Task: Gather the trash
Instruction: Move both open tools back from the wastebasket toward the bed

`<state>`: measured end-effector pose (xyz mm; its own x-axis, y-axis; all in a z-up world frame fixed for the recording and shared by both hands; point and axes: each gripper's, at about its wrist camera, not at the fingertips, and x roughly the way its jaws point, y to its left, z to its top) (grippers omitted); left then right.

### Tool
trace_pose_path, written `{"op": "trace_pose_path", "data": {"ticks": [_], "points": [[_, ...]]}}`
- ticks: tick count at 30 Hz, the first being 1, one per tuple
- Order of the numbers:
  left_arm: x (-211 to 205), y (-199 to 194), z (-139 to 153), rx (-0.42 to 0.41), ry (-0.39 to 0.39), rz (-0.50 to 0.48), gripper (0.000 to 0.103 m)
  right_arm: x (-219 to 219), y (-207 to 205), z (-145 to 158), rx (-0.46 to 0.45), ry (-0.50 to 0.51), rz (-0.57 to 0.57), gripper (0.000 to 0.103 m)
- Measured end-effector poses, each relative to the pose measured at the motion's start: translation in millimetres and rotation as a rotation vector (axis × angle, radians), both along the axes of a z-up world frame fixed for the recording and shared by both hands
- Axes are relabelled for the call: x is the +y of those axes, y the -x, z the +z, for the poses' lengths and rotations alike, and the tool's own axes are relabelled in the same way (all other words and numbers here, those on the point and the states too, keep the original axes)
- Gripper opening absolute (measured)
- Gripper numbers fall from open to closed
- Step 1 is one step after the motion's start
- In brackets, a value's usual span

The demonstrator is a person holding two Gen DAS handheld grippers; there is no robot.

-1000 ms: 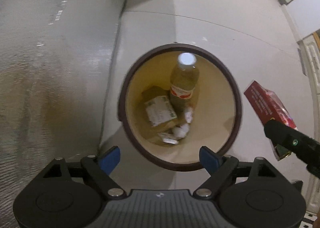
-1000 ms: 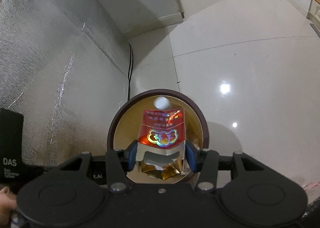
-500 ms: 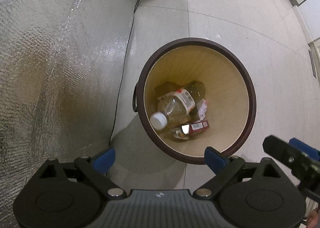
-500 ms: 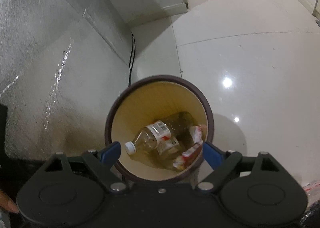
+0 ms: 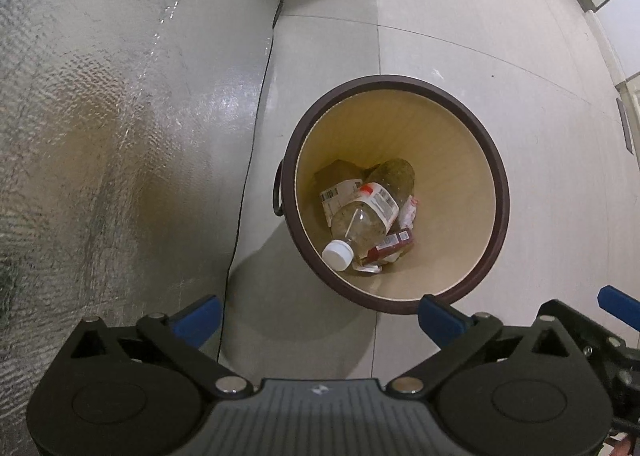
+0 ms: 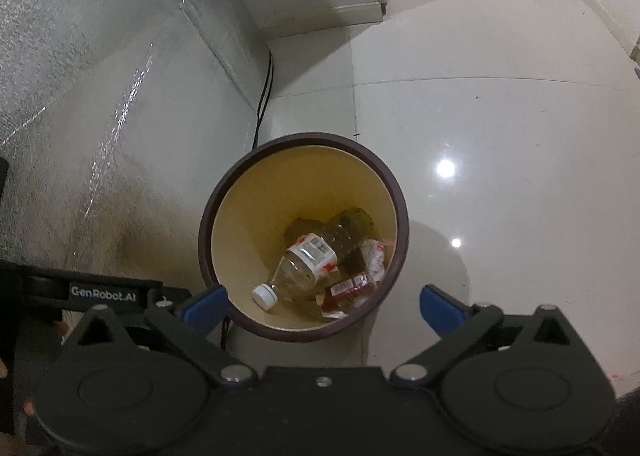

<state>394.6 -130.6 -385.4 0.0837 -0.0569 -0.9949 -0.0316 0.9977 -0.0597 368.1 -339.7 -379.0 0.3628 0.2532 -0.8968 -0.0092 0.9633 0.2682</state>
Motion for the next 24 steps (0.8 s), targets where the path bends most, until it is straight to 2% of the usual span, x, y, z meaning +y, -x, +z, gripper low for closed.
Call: {"op": "trace_pose_path", "data": {"ticks": [15,24], "points": [[4,33,45,-0.096,-0.017,-0.021,0.103,-13,27,25,-0.012,0.022,-0.043,0.103],[8,66,90,-0.192,0.004,-0.045,0.103,-22,50,54,-0.05,0.041,-0.056,0.103]]}}
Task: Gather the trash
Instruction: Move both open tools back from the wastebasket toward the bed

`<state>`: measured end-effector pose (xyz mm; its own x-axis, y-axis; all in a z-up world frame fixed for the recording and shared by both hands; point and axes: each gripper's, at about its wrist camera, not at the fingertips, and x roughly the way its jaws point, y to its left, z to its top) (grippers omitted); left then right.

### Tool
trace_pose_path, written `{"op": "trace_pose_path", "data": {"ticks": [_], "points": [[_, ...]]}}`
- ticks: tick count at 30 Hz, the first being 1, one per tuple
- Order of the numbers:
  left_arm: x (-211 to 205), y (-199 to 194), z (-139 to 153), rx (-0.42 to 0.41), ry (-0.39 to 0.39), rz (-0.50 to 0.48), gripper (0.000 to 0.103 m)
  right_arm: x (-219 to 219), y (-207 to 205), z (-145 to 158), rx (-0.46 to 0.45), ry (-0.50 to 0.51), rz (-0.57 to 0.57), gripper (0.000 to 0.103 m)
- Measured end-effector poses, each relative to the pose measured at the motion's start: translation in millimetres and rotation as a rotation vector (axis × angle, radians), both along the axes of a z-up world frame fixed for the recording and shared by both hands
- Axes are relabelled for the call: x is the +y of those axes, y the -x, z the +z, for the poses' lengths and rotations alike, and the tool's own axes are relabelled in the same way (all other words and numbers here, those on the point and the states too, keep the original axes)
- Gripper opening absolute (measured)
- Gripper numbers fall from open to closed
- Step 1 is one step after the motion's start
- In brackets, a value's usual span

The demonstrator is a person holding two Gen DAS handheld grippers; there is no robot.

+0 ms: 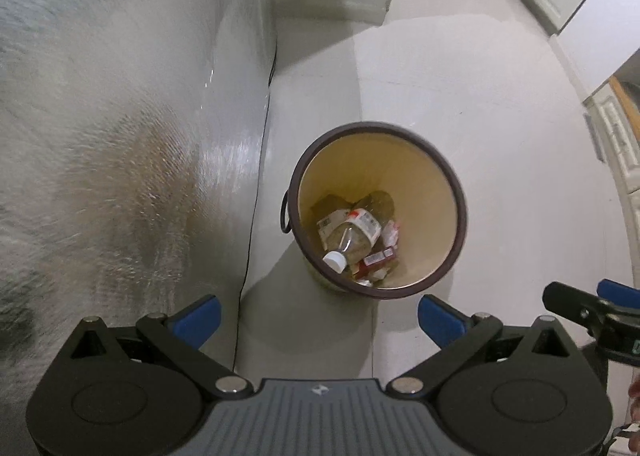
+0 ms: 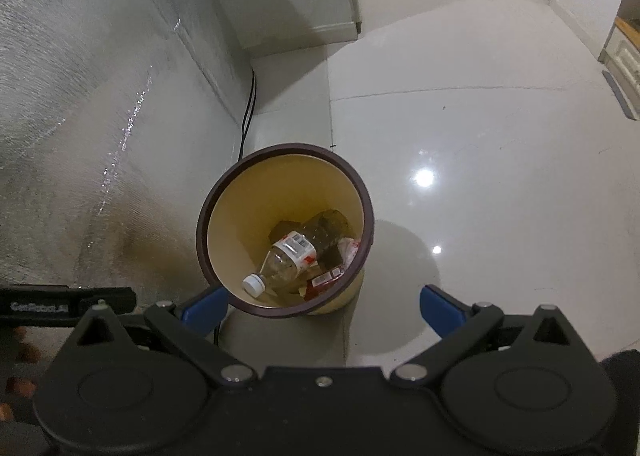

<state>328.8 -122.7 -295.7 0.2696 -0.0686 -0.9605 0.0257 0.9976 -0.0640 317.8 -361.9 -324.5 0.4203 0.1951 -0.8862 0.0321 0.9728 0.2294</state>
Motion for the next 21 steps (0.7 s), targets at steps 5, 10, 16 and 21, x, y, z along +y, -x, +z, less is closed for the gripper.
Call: {"op": "trace_pose_path", "data": {"ticks": [5,10,16,21], "points": [[3,22,23,-0.034,-0.01,-0.018,0.103,-3,15,18,-0.025,0.028,-0.005,0.103],[3,44,40,-0.066,-0.024,-0.03,0.103,-9,36,35,-0.054,0.033,-0.013,0.103],[3,71,65,-0.118,-0.011,-0.038,0.103,-12,65,56,-0.089,0.037,-0.021,0.103],[0,94,98,-0.193,0.011,-0.049,0.103,-17,91,83,-0.144,0.043,-0.028,0.103]]}}
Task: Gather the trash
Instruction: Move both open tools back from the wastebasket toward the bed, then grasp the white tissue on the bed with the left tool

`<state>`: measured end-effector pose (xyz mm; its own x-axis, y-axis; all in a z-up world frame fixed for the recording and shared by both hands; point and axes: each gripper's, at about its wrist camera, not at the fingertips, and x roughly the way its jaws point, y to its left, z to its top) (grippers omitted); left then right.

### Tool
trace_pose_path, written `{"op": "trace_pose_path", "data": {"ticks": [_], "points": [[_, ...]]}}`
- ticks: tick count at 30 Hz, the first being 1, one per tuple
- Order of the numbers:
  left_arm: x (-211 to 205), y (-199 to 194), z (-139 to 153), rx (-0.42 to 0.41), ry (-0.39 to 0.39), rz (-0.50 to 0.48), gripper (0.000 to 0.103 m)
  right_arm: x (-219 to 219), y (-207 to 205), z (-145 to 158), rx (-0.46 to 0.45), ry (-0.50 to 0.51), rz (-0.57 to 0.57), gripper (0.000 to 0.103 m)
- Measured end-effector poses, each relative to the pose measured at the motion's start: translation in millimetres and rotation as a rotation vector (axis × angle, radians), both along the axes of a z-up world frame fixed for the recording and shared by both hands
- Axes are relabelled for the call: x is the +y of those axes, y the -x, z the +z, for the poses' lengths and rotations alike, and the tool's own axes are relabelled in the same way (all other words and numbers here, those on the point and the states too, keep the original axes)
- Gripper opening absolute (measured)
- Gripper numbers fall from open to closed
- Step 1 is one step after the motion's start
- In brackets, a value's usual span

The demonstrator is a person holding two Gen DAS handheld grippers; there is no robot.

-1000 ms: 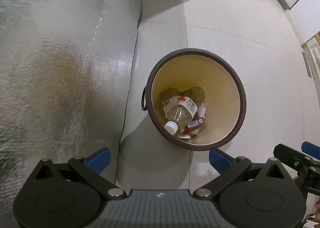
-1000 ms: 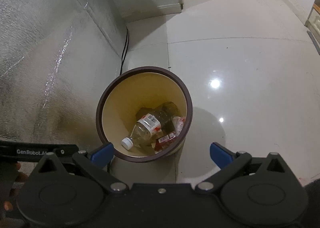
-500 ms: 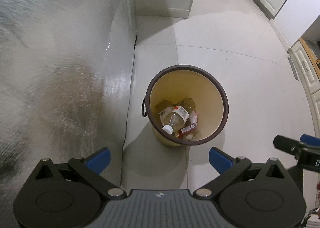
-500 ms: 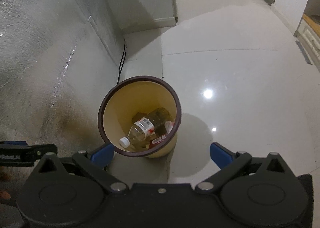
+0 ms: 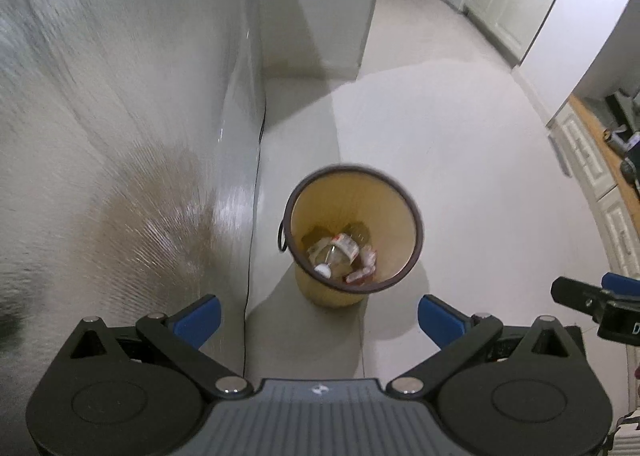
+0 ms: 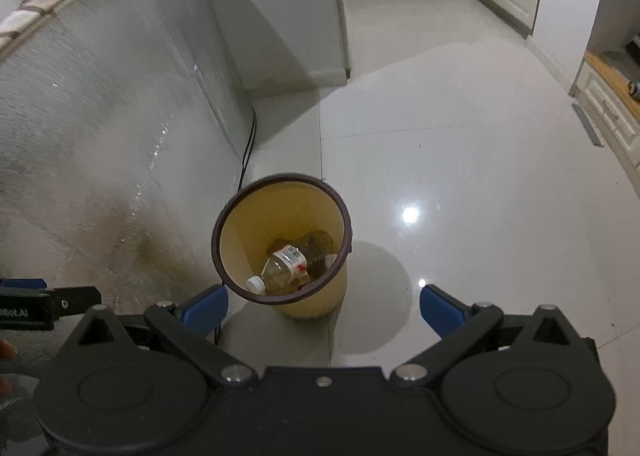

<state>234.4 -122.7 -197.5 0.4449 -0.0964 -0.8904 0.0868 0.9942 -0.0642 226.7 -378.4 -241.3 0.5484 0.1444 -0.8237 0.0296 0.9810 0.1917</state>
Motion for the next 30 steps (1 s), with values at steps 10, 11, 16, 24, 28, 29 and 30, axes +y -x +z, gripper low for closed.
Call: {"op": "trace_pose_path", "data": {"ticks": [10,11,16,24,28,29,30], "points": [[-5,62,71,-0.173,0.054,-0.061,0.103,-8,69,78,-0.172,0.02,0.006,0.103],[-4,70,79,-0.192,0.058,-0.066,0.103,-8,76,86,-0.192,0.021,0.008,0.103],[4,106,117,-0.304,0.092,-0.088,0.103,-5,109,125,-0.284,0.027,0.022,0.103],[35,161,181,-0.497,0.109,-0.092,0.103,15,150,185,-0.46,0.041,0.058,0.103],[60,189,213,-0.588,0.109,-0.094,0.103,31,162,213,-0.546,0.022,0.086,0.103],[68,194,221,-0.607,0.113,-0.096,0.103,36,164,219,-0.566,0.016,0.095,0.103],[75,199,227,-0.626,0.107,-0.094,0.103,41,165,225,-0.587,0.01,0.106,0.103]]}}
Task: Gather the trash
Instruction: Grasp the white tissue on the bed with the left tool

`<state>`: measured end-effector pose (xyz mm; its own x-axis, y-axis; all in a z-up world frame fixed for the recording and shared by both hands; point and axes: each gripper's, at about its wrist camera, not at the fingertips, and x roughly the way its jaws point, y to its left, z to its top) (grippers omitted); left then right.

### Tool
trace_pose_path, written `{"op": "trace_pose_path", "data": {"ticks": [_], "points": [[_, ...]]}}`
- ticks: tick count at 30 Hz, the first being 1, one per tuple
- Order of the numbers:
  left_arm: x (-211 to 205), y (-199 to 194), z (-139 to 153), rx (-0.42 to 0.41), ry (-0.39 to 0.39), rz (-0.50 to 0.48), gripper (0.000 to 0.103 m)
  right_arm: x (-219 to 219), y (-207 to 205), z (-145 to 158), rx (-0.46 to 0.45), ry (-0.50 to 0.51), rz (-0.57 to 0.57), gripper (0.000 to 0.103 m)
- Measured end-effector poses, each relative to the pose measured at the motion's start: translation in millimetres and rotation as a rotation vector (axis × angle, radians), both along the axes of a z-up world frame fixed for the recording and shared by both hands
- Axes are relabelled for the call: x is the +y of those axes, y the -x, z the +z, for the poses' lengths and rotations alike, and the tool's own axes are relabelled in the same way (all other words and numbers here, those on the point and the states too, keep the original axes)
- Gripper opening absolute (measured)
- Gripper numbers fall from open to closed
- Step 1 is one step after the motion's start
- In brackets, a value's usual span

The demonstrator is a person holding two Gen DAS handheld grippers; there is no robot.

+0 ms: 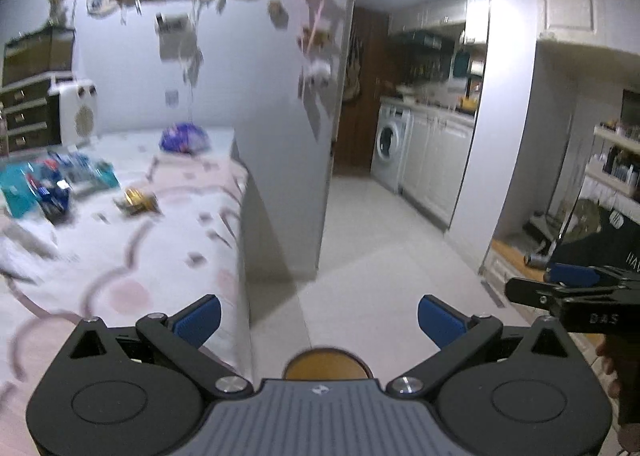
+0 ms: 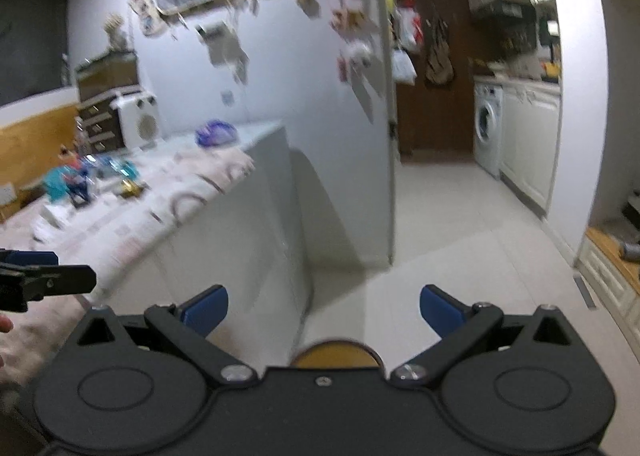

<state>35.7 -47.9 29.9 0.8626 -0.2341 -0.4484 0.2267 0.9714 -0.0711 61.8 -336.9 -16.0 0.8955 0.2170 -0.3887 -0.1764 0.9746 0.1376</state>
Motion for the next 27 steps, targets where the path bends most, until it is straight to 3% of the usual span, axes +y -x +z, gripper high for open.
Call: {"op": "trace_pose_path", "data": {"ticks": [8,14,19,25,27], "points": [[64,14,42,-0.104,-0.123,0.075,0.103,55,-2,33,-0.106,-0.03,0.101,0.103],[128,-1,55,-0.104,-0.173,0.107,0.103,95,-15,39,-0.119,-0.045,0.15,0.103],[176,-32,37,0.001,-0.265,0.127,0.103,122,-28,40,-0.116,-0.051,0.173,0.103],[215,-83,-5,0.223,-0.456,0.138,0.103,149,-40,39,-0.108,-0.034,0.21,0.103],[224,-96,-17,0.268,-0.486,0.129,0.103,157,-45,38,-0.107,-0.031,0.225,0.103]]}}
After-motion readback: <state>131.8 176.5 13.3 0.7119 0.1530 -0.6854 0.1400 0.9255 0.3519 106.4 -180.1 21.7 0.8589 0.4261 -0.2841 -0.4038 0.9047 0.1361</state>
